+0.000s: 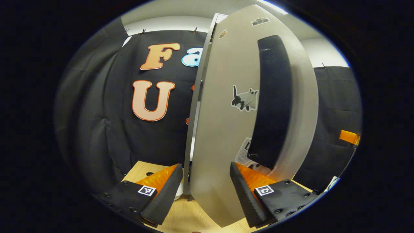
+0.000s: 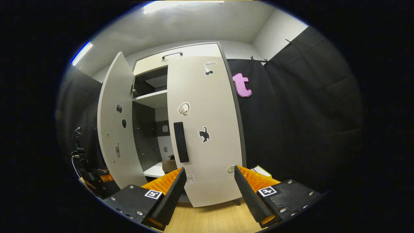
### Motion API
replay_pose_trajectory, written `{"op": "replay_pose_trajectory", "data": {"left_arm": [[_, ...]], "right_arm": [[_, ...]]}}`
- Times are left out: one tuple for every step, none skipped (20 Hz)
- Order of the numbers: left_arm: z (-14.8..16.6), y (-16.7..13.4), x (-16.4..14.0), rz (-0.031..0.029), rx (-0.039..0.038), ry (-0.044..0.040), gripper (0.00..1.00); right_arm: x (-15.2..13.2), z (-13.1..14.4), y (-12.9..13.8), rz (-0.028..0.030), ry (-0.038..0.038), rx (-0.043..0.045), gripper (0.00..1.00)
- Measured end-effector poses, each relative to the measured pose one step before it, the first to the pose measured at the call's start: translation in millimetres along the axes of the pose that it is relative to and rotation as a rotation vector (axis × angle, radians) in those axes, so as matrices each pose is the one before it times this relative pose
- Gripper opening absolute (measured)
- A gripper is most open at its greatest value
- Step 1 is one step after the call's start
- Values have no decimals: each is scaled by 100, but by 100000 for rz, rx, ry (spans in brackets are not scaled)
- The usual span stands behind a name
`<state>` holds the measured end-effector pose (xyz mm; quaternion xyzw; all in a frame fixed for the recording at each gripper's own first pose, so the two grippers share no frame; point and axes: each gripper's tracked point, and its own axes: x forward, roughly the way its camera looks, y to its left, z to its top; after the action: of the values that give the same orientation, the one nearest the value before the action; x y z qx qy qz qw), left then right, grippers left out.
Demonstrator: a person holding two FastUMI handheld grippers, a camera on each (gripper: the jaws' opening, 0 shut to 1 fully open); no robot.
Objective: Grab one shoe with the right hand and put it into the shoe cabinet, grab the other shoe with the left hand and put it into the shoe cabinet; then close the right door with the right hand and the left door with the left hand.
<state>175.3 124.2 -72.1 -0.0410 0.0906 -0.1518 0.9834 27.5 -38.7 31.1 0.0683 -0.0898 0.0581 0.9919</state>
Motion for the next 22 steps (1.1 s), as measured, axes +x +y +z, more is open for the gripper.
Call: {"op": "replay_pose_trajectory", "data": {"left_arm": [[40,12,514,-180,287,231,96],[15,9,580,-159,5,169,96],[127,-69,395,-311,-153,46,96],[92,-9,391,-520,-304,-75,93],[81,-67,428,-401,-450,115,93],[-125,-256,263,-717,-156,225,96],[-26,-261,360,-970,29,208,93],[-169,-315,250,-1116,13,282,96],[-53,-507,547,-1387,142,143,96],[-154,-711,484,-1164,36,432,96],[-36,-773,714,-1098,-35,506,93],[-186,-664,937,-673,-135,595,96],[-306,-536,1178,-260,475,894,96],[-5,-189,1398,338,1530,599,94],[-63,-204,1062,701,1060,1108,94],[54,-241,557,592,-84,-240,96],[-154,-188,510,461,-716,455,99],[-59,141,278,100,-418,-18,99],[169,24,261,103,-506,-7,97],[210,252,326,256,-382,24,96],[43,163,220,425,21,-131,96],[-183,-79,-12,646,277,190,96]], "right_arm": [[-134,4,-208,-172,-9,76,92],[-107,41,-139,-353,-77,-260,92],[-82,-29,-224,-209,-143,-419,92],[67,47,-68,-272,-57,-330,92],[-44,-38,-129,-144,-7,-147,92],[270,-183,-87,-185,260,-36,92],[165,-172,-45,-21,318,129,92],[106,-152,-36,-51,268,177,92],[67,-217,-85,-142,297,94,92],[342,-206,-187,-303,173,9,92],[52,-88,-217,-451,76,138,92],[113,-19,-199,-532,-212,308,92],[59,12,-378,-624,-141,409,92],[99,-73,-368,-630,-90,328,92],[19,-3,-526,-752,-153,315,92],[19,94,-320,-732,-221,120,92],[-105,32,-501,-808,-168,13,92],[121,-24,-462,-714,60,-36,92],[128,-113,-324,-527,29,53,92],[149,-233,-177,-238,365,92,92],[145,-211,-132,5,445,31,92],[263,-238,-19,140,468,-101,92]]}}
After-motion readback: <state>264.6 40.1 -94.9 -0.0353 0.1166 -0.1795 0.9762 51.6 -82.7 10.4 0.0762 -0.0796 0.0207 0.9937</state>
